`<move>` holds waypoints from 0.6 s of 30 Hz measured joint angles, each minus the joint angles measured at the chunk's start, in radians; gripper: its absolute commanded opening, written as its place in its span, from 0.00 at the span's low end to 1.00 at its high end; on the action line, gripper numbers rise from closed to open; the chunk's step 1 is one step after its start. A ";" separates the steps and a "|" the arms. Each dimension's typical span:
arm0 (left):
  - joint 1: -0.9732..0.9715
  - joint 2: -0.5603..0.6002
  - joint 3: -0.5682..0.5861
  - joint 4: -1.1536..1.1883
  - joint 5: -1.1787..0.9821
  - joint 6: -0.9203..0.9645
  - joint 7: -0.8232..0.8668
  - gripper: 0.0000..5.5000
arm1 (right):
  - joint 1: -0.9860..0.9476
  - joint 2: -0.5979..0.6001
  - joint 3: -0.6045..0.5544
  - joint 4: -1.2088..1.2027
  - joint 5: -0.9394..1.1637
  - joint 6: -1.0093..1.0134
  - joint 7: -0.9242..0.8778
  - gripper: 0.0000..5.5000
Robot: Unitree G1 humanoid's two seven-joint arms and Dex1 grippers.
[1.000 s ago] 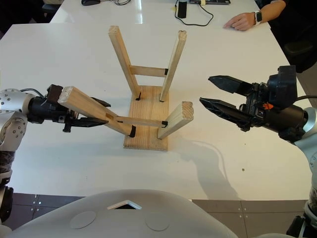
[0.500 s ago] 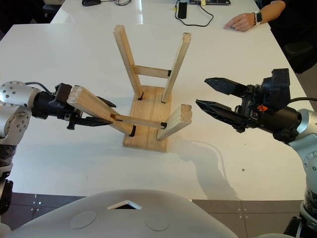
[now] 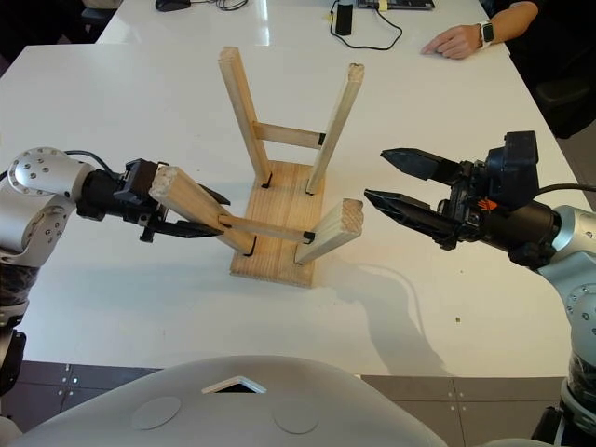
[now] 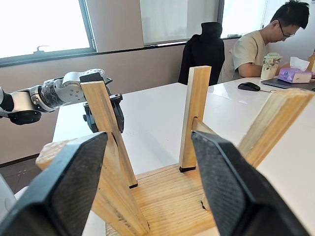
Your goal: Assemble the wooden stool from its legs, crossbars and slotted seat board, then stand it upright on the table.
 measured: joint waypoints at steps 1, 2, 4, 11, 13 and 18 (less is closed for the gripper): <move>-0.004 -0.001 -0.004 0.005 0.000 0.000 0.000 0.37 | -0.002 0.000 0.004 0.000 -0.001 0.000 0.000 0.57; -0.007 -0.001 -0.007 0.008 0.000 -0.001 0.000 0.37 | -0.004 0.000 0.007 0.000 -0.001 0.000 0.000 0.57; -0.014 -0.001 -0.014 0.011 0.000 -0.001 0.000 0.37 | -0.005 0.000 0.016 0.000 -0.002 0.000 0.000 0.57; -0.024 -0.020 -0.037 0.007 0.003 -0.001 0.053 0.37 | -0.031 0.000 0.021 0.010 -0.008 -0.007 -0.013 0.57; -0.025 -0.033 -0.045 0.002 0.009 0.001 0.091 0.37 | -0.059 0.002 0.020 0.021 -0.017 -0.020 -0.036 0.57; -0.007 -0.066 -0.058 -0.049 0.032 0.032 0.205 0.37 | -0.202 0.034 0.009 0.085 -0.019 -0.045 -0.198 0.57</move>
